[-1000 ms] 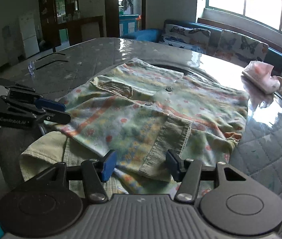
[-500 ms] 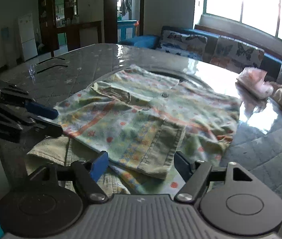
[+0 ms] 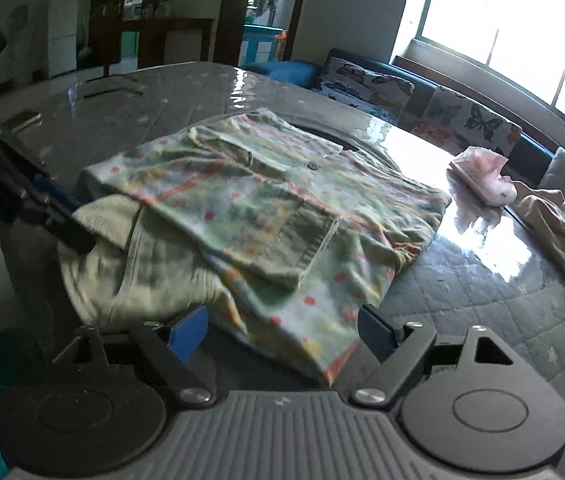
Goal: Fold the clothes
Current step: 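Grasp the shirt hem with the left gripper while the right gripper grasps the corduroy sleeve, then lift the shirt hem with both grippers and fold it toward the collar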
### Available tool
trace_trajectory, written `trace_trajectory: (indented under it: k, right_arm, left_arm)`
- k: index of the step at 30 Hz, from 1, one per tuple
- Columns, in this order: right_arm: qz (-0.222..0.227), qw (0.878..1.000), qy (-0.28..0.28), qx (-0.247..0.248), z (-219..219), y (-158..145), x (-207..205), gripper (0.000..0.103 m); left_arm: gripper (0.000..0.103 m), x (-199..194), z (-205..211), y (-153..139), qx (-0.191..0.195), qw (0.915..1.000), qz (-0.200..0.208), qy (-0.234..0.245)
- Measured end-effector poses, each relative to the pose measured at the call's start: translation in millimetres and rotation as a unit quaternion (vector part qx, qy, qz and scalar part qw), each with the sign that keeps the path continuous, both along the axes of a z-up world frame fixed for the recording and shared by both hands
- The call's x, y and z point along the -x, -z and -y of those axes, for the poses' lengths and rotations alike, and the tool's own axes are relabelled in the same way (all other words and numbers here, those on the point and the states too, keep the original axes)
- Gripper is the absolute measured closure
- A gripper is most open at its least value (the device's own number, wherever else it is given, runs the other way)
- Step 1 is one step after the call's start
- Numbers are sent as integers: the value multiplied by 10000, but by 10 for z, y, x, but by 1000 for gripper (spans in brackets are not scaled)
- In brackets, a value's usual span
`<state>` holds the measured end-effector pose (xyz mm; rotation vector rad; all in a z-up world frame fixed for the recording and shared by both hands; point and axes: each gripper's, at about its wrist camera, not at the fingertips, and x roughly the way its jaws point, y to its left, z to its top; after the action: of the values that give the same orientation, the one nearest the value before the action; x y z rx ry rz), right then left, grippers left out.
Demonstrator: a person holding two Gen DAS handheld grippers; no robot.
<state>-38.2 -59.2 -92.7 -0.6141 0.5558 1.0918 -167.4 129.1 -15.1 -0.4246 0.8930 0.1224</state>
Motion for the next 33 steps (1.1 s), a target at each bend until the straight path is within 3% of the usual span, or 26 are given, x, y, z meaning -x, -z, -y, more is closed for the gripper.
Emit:
trace_trajectory:
  k: [1, 3, 14, 17, 20, 22, 25, 27, 29, 33]
  right_arm:
    - [19, 10000, -32, 28, 21, 5, 18, 19]
    - [40, 9999, -105, 74, 51, 25, 50, 18]
    - [195, 9977, -643, -72, -118, 96, 198, 19]
    - [140, 9971, -714, -225, -259, 85, 190, 30]
    - [22, 9970, -711, -289, -411, 60, 140, 51]
    - [-191, 9965, -731, -361, -474, 15, 70, 71]
    - [-556, 9955, -606, -480, -526, -83, -76, 78]
    - [-782, 9936, -534, -609, -539, -159, -175, 78]
    - [-846, 9930, -474, -670, -567, -222, -241, 78]
    - [-851, 9927, -451, -721, -638, -305, -311, 78]
  left_arm:
    - [75, -7, 2, 4, 43, 10000, -5, 24]
    - [87, -22, -7, 2, 99, 9999, -11, 70]
    - [90, -253, -185, -385, -69, 9980, 607, 170]
    - [91, -301, -244, -394, -64, 9977, 645, 200]
    - [90, -320, -298, -394, -65, 9974, 683, 232]
    - [90, -333, -334, -395, -65, 9971, 708, 254]
    - [87, -294, -390, -407, -97, 9964, 787, 287]
    - [69, -172, -419, -417, -240, 9951, 905, 305]
    - [58, -56, -440, -428, -492, 9933, 1001, 294]
    - [57, 95, -473, -383, -848, 9907, 1018, 300]
